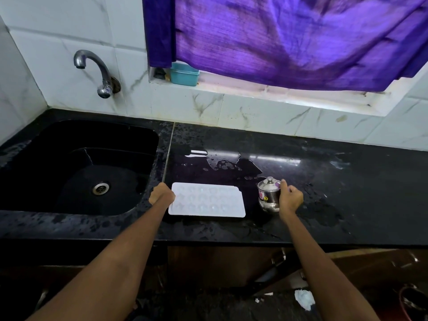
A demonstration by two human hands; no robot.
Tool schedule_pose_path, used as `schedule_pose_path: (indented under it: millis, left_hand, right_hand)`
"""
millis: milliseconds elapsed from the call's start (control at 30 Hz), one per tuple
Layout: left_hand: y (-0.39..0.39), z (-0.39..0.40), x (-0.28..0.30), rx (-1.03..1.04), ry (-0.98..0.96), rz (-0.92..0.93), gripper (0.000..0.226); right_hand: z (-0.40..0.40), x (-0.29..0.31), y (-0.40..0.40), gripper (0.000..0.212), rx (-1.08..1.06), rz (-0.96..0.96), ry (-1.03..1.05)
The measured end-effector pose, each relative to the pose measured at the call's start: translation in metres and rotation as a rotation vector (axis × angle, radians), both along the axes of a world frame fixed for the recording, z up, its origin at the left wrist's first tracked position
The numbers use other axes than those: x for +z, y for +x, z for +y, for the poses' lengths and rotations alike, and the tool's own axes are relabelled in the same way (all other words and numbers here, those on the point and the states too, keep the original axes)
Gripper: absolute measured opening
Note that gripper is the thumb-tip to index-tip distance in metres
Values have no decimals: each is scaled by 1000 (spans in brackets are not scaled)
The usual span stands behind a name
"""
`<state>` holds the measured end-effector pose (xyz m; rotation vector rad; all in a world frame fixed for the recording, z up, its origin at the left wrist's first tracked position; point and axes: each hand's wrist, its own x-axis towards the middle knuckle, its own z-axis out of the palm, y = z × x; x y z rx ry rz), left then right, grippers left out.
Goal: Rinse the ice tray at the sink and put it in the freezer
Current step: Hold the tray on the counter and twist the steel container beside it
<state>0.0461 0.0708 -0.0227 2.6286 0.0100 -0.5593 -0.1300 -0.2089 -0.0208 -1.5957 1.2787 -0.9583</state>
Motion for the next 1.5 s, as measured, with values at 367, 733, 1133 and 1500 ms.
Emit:
schedule_pose_path:
  millis: [367,733,1133,1500]
  left_hand:
    - [0,0,-5,40,9,3,43]
    - [-1,-2,-5,48,16,9,41]
    - [1,-2,-7,53,1,15,44]
    - [2,2,-10,74,-43,42,49]
  right_hand:
    - [5,-36,-4,42,-158,-134,150]
    - [-2,-33,2,45,-169,-35,160]
    - [20,-20,3,29,-21,209,-473]
    - [55,-39,34,16,482,282,-327]
